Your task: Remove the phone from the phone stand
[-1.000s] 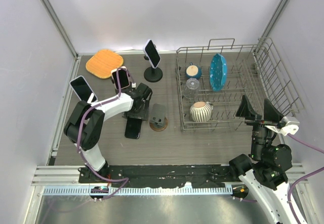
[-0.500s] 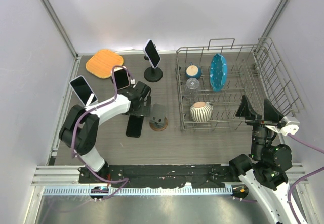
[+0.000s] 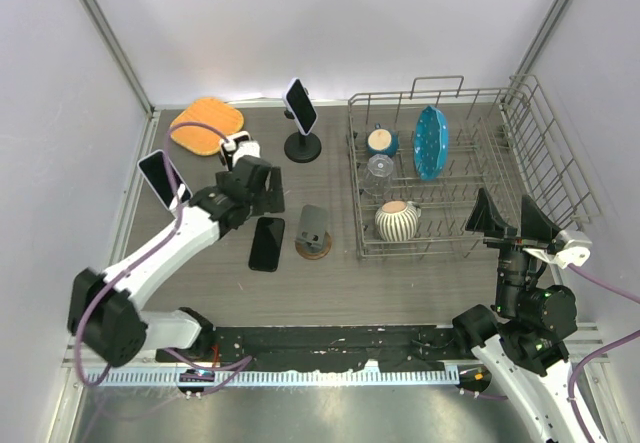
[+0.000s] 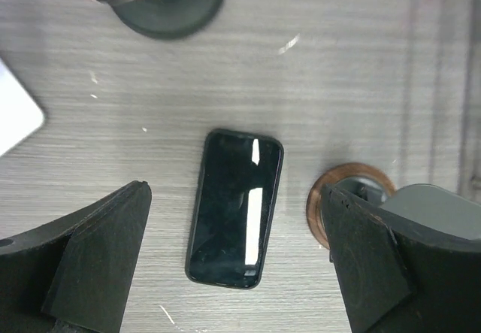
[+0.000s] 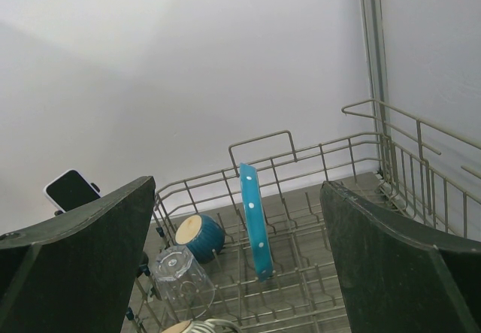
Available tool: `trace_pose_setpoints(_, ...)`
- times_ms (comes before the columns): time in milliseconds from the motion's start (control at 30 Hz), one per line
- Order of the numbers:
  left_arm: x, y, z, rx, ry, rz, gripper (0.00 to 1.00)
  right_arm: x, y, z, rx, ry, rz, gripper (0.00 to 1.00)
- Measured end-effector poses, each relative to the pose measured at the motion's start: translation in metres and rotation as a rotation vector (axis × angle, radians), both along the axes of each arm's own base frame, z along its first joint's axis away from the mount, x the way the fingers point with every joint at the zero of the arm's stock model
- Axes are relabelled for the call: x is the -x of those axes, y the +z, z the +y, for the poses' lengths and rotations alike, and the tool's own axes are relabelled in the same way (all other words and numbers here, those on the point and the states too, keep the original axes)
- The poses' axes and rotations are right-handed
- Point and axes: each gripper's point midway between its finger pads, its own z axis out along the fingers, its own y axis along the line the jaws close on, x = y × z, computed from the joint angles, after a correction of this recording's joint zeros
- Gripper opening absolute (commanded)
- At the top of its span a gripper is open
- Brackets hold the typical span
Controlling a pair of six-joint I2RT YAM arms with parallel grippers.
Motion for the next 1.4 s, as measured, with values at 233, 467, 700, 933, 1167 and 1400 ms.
trace_pose_setpoints(233,0.011,0.082,0.049,0.046,0.152,-0.254,1.0,0.0,-0.001,0.0,0.001,-0.001,0.002,0.97)
trace_pose_setpoints(467,0.018,0.084,0.132,-0.07,0.395,-0.23,1.0,0.0,0.0,0.001,-0.008,0.006,0.001,0.97)
trace_pose_setpoints(700,0.014,0.097,0.203,-0.186,0.612,-0.227,1.0,0.0,0.0,0.003,-0.017,0.022,0.0,0.97)
trace_pose_setpoints(933,-0.012,0.099,0.245,-0.255,0.759,-0.288,1.0,0.0,0.0,0.009,-0.02,0.054,0.001,0.97)
trace_pose_setpoints(1167,-0.049,0.089,0.261,-0.234,0.798,-0.343,1.0,-0.001,-0.002,0.015,-0.017,0.084,0.008,0.97)
trace_pose_setpoints(1400,-0.076,0.061,0.264,-0.218,0.77,-0.311,1.0,-0.001,-0.003,0.019,-0.015,0.102,0.012,0.97)
